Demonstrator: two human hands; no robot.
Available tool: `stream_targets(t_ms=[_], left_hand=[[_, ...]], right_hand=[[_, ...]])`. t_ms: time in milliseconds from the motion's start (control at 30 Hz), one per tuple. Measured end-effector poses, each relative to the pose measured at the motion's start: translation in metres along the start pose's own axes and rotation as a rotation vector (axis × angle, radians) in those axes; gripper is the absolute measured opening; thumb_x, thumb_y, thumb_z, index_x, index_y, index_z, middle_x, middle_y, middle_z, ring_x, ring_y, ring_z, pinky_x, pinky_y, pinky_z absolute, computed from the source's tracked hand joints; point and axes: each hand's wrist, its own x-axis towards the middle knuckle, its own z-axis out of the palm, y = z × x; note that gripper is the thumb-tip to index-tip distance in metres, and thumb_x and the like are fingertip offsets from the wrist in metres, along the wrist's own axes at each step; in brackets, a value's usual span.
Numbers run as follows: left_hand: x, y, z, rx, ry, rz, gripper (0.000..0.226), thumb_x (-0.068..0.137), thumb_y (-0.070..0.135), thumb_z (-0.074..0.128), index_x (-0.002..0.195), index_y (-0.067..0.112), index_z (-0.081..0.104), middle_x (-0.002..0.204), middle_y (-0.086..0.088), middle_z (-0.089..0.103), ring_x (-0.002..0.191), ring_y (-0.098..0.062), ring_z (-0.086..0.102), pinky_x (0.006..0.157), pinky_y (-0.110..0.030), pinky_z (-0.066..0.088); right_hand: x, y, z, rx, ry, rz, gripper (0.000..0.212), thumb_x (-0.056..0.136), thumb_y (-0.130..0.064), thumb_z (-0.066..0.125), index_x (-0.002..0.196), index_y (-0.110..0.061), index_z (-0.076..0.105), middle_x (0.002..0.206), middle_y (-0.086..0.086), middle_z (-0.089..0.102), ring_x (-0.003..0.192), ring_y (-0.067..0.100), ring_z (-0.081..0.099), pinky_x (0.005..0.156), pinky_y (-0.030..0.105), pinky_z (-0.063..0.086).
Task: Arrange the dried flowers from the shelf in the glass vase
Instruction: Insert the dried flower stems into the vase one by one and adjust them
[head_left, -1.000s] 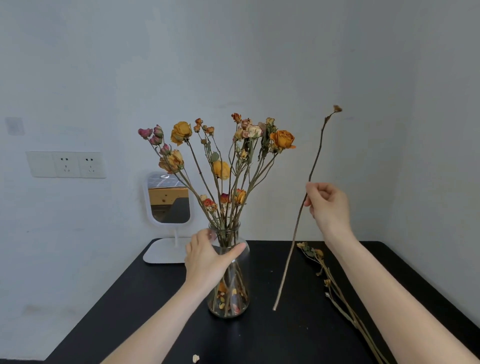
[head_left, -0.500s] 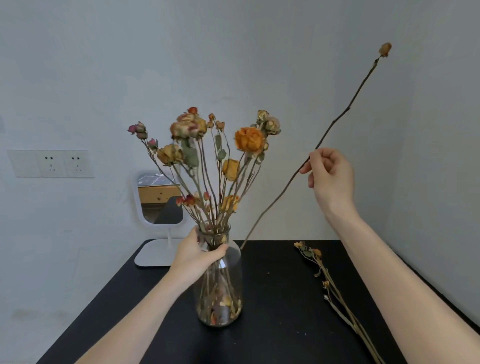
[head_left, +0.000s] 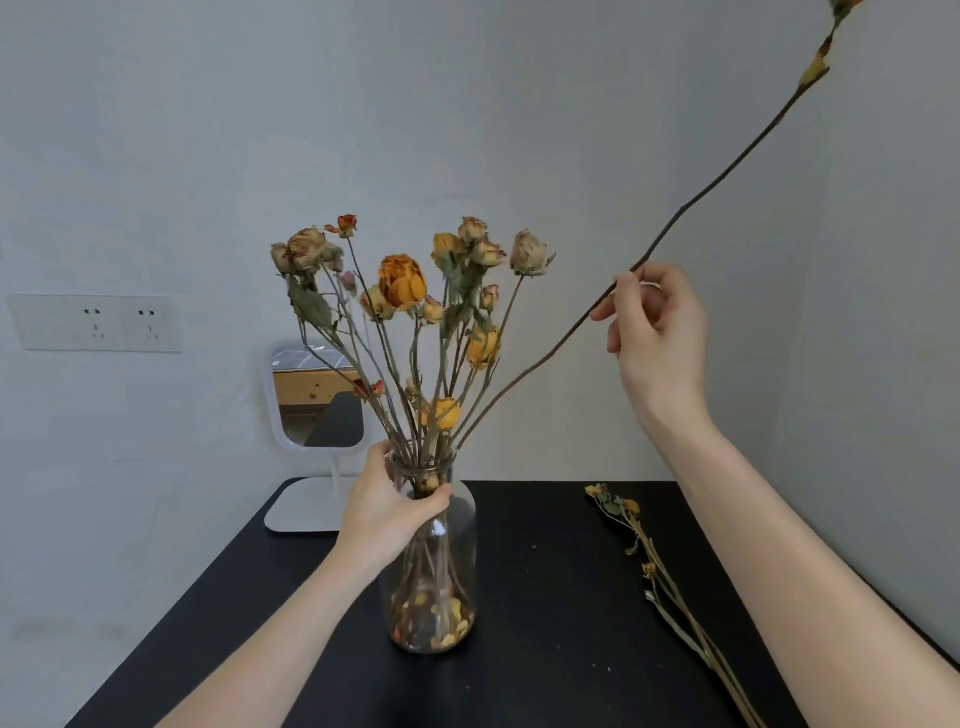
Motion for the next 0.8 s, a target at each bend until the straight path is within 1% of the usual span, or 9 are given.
stream_targets(t_ms=[100,233,300,367,500,633,667,733,800], left_hand=[[0.002,0.001,0.001,-0.046,-0.08,-0.019,0.057,0.072,0.021,0.076,0.118,0.026,0.041,0.097,0.024,0.051,0.102,-0.006,0.051,0.085,-0.023,0.037],[0.0,0.0,0.002,-0.063,-0.032,0.016,0.076,0.067,0.031,0.081,0.13,0.018,0.041,0.122,0.008,0.05,0.114,-0.009,0.046,0.1,-0.032,0.039],[-0.002,0.001,0.002,-0.067,0.008,0.019,0.079,0.065,0.033,0.081,0.13,0.019,0.039,0.122,0.01,0.049,0.11,-0.005,0.046,0.097,-0.028,0.038],[-0.004,0.002,0.001,-0.066,0.021,0.02,0.081,0.065,0.034,0.081,0.132,0.021,0.036,0.114,0.016,0.048,0.104,-0.001,0.045,0.09,-0.023,0.037],[-0.003,0.001,0.001,-0.038,0.018,0.031,0.077,0.068,0.03,0.08,0.131,0.021,0.037,0.106,0.021,0.049,0.095,0.005,0.046,0.081,-0.011,0.036],[0.0,-0.001,0.003,-0.085,-0.069,0.008,0.068,0.073,0.021,0.076,0.129,0.023,0.037,0.108,0.021,0.053,0.108,-0.004,0.051,0.077,-0.007,0.036],[0.0,0.0,0.004,-0.102,-0.077,0.012,0.068,0.073,0.021,0.076,0.128,0.023,0.036,0.109,0.02,0.053,0.11,-0.005,0.051,0.078,-0.008,0.037],[0.001,0.0,0.006,-0.111,-0.055,0.036,0.073,0.07,0.025,0.078,0.131,0.02,0.037,0.117,0.014,0.053,0.113,-0.006,0.05,0.088,-0.016,0.039],[0.001,0.001,0.007,-0.089,-0.013,0.064,0.074,0.069,0.03,0.08,0.13,0.019,0.04,0.122,0.008,0.054,0.114,-0.008,0.049,0.095,-0.024,0.038]], right_hand=[[-0.001,-0.003,0.001,0.026,-0.002,0.0,0.016,0.096,-0.02,0.045,0.082,-0.027,0.048,0.064,-0.006,0.062,0.046,0.009,0.043,0.045,0.019,0.034],[-0.006,-0.006,0.007,0.057,-0.029,-0.01,0.017,0.096,-0.019,0.045,0.082,-0.027,0.049,0.063,-0.005,0.062,0.045,0.007,0.042,0.043,0.015,0.034],[-0.01,-0.007,0.011,0.043,-0.059,-0.032,0.017,0.097,-0.019,0.045,0.082,-0.028,0.049,0.064,-0.005,0.062,0.045,0.006,0.042,0.044,0.015,0.034],[-0.013,-0.006,0.014,0.016,-0.094,-0.057,0.018,0.097,-0.02,0.045,0.082,-0.029,0.048,0.067,-0.002,0.063,0.046,0.005,0.043,0.045,0.015,0.035],[-0.018,-0.006,0.019,-0.03,-0.166,-0.091,0.014,0.097,-0.02,0.046,0.085,-0.026,0.05,0.068,-0.004,0.062,0.048,0.005,0.045,0.048,0.017,0.039],[-0.023,-0.01,0.026,-0.07,-0.25,-0.14,0.017,0.095,-0.018,0.049,0.083,-0.03,0.052,0.069,-0.005,0.062,0.051,0.0,0.05,0.049,0.012,0.039],[-0.024,-0.01,0.028,-0.09,-0.277,-0.147,0.013,0.095,-0.019,0.05,0.085,-0.027,0.054,0.07,-0.002,0.063,0.052,0.001,0.05,0.05,0.014,0.04],[-0.026,-0.012,0.033,-0.133,-0.315,-0.147,0.008,0.094,-0.021,0.052,0.09,-0.019,0.058,0.071,0.006,0.064,0.054,0.007,0.05,0.051,0.02,0.042],[-0.026,-0.014,0.037,-0.165,-0.319,-0.162,0.009,0.093,-0.022,0.053,0.09,-0.016,0.059,0.069,0.012,0.063,0.056,0.014,0.052,0.05,0.016,0.039]])
